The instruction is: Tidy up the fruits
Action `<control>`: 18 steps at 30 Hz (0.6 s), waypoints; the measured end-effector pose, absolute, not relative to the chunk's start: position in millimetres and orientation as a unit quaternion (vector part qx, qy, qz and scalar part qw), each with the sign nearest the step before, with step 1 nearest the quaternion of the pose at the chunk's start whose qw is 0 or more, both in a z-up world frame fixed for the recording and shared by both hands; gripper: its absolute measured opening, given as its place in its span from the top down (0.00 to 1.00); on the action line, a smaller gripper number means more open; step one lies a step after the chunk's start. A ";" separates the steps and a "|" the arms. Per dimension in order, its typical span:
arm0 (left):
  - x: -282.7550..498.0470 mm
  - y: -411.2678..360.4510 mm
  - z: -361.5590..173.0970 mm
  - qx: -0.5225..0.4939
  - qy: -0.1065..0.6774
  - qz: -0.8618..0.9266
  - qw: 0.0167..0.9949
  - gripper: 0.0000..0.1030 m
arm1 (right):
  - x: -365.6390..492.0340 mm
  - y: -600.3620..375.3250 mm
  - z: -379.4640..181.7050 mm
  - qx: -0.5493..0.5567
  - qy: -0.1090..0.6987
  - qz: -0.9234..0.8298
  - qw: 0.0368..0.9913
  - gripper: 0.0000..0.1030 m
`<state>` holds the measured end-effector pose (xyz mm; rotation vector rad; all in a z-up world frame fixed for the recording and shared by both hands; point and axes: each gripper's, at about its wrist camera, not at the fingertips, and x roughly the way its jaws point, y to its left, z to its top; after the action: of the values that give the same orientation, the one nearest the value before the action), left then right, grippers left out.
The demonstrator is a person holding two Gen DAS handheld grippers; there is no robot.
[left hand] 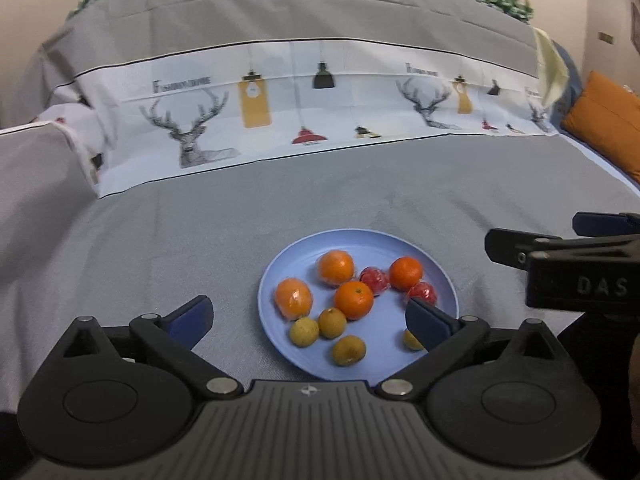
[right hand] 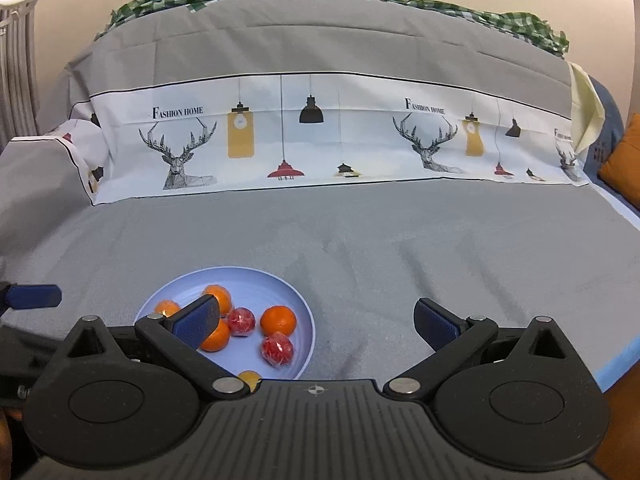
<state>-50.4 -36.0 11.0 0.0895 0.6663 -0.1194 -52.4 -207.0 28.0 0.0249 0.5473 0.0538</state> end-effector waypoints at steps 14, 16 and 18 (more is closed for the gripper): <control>-63.6 -38.1 37.5 0.003 0.363 0.015 0.932 0.01 | -45.3 -223.4 27.7 0.065 0.272 0.085 0.956 0.01; -62.1 -37.9 35.3 0.000 0.369 0.024 0.929 0.01 | -48.4 -226.9 30.7 0.069 0.261 0.085 0.959 0.01; -59.8 -39.8 33.4 0.009 0.370 0.025 0.929 0.01 | -49.5 -229.1 32.2 0.071 0.255 0.086 0.961 0.01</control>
<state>-59.8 -39.8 33.4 0.0186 0.7573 0.0506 -49.5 -229.1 32.2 0.1430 0.5172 0.1735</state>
